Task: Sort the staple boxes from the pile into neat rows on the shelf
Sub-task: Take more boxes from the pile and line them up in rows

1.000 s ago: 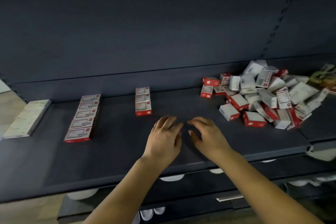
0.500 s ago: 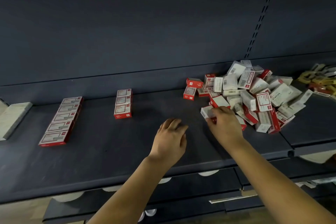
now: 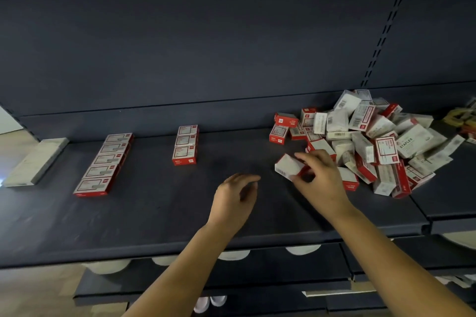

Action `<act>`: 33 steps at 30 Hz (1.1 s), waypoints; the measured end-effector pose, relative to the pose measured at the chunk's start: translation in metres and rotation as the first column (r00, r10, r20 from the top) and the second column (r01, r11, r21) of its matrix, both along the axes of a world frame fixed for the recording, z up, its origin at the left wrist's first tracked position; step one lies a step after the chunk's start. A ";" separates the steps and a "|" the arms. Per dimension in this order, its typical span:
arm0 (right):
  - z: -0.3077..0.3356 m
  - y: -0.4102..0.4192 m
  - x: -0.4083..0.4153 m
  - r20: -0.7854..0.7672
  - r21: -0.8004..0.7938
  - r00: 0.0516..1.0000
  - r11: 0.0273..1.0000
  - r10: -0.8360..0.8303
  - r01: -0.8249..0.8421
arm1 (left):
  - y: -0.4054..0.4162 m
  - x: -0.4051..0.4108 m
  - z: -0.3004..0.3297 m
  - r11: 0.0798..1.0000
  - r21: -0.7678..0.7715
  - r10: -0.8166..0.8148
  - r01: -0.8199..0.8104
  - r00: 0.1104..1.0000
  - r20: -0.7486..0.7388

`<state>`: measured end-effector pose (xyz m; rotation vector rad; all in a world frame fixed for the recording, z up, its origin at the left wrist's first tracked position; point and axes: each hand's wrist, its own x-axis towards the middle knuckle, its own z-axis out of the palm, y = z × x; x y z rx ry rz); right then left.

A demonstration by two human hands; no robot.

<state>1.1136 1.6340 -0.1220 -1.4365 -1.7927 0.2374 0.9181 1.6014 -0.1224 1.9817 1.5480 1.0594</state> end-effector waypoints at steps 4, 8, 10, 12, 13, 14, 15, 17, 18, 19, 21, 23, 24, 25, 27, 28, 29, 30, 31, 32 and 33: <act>0.013 -0.010 -0.012 -0.036 0.156 0.985 0.974 0.170 -0.162 | -0.002 0.000 0.018 0.945 -0.325 0.209 -0.042 0.841 0.499; 0.019 -0.019 -0.027 -0.029 0.201 0.949 0.932 0.313 -0.301 | -0.005 -0.007 0.032 0.891 -0.427 0.216 0.151 0.686 0.695; 0.019 -0.021 -0.032 -0.005 0.224 0.941 0.917 0.339 -0.330 | -0.008 -0.013 0.036 0.894 -0.400 0.183 0.203 0.649 0.738; 0.021 -0.021 -0.036 -0.023 0.241 0.939 0.914 0.343 -0.327 | -0.008 -0.018 0.038 0.902 -0.373 0.169 0.217 0.618 0.768; 0.022 -0.022 -0.039 -0.041 0.248 0.937 0.912 0.347 -0.327 | -0.008 -0.019 0.038 0.908 -0.357 0.162 0.218 0.605 0.780; 0.022 -0.023 -0.042 -0.066 0.252 0.934 0.912 0.351 -0.325 | -0.007 -0.021 0.037 0.914 -0.342 0.154 0.219 0.591 0.792; 0.024 -0.025 -0.046 -0.107 0.236 0.932 0.919 0.348 -0.316 | -0.006 -0.022 0.036 0.919 -0.328 0.148 0.219 0.579 0.802; 0.028 -0.029 -0.054 -0.281 0.087 0.912 0.955 0.298 -0.285 | -0.006 -0.023 0.035 0.931 -0.300 0.136 0.207 0.567 0.812; 0.031 -0.031 -0.057 -0.397 -0.051 0.885 0.957 0.242 -0.285 | -0.006 -0.025 0.035 0.938 -0.289 0.133 0.194 0.567 0.813; 0.035 -0.032 -0.060 -0.508 -0.197 0.844 0.930 0.173 -0.309 | -0.006 -0.026 0.034 0.944 -0.280 0.135 0.177 0.567 0.812; 0.040 -0.031 -0.066 -0.688 -0.389 0.725 0.832 0.023 -0.395 | -0.006 -0.030 0.032 0.954 -0.260 0.130 0.148 0.579 0.805; 0.045 -0.027 -0.070 -0.770 -0.446 0.636 0.765 -0.062 -0.465 | -0.006 -0.036 0.031 0.966 -0.224 0.098 0.131 0.616 0.782; 0.047 -0.025 -0.071 -0.789 -0.453 0.609 0.743 -0.077 -0.493 | -0.006 -0.039 0.031 0.971 -0.203 0.077 0.126 0.639 0.765; 0.049 -0.024 -0.073 -0.808 -0.456 0.583 0.722 -0.090 -0.521 | -0.006 -0.042 0.031 0.975 -0.185 0.059 0.124 0.659 0.749; 0.050 -0.023 -0.077 -0.836 -0.455 0.538 0.689 -0.112 -0.564 | -0.006 -0.048 0.031 0.980 -0.159 0.030 0.124 0.690 0.723; 0.050 -0.022 -0.080 -0.846 -0.449 0.519 0.683 -0.120 -0.575 | -0.006 -0.050 0.032 0.981 -0.150 0.024 0.119 0.703 0.711; 0.050 -0.021 -0.083 -0.856 -0.443 0.500 0.681 -0.128 -0.583 | -0.006 -0.052 0.032 0.983 -0.148 0.026 0.110 0.713 0.701; 0.049 -0.020 -0.086 -0.866 -0.432 0.483 0.683 -0.132 -0.589 | -0.006 -0.053 0.033 0.983 -0.150 0.030 0.104 0.717 0.697; 0.049 -0.020 -0.088 -0.879 -0.415 0.457 0.684 -0.133 -0.600 | -0.006 -0.055 0.033 0.984 -0.148 0.032 0.099 0.718 0.695; 0.049 -0.020 -0.091 -0.898 -0.392 0.419 0.686 -0.138 -0.613 | -0.005 -0.057 0.034 0.986 -0.139 0.028 0.096 0.719 0.694; 0.049 -0.021 -0.093 -0.917 -0.367 0.369 0.687 -0.152 -0.627 | -0.006 -0.058 0.034 0.987 -0.128 0.023 0.092 0.723 0.691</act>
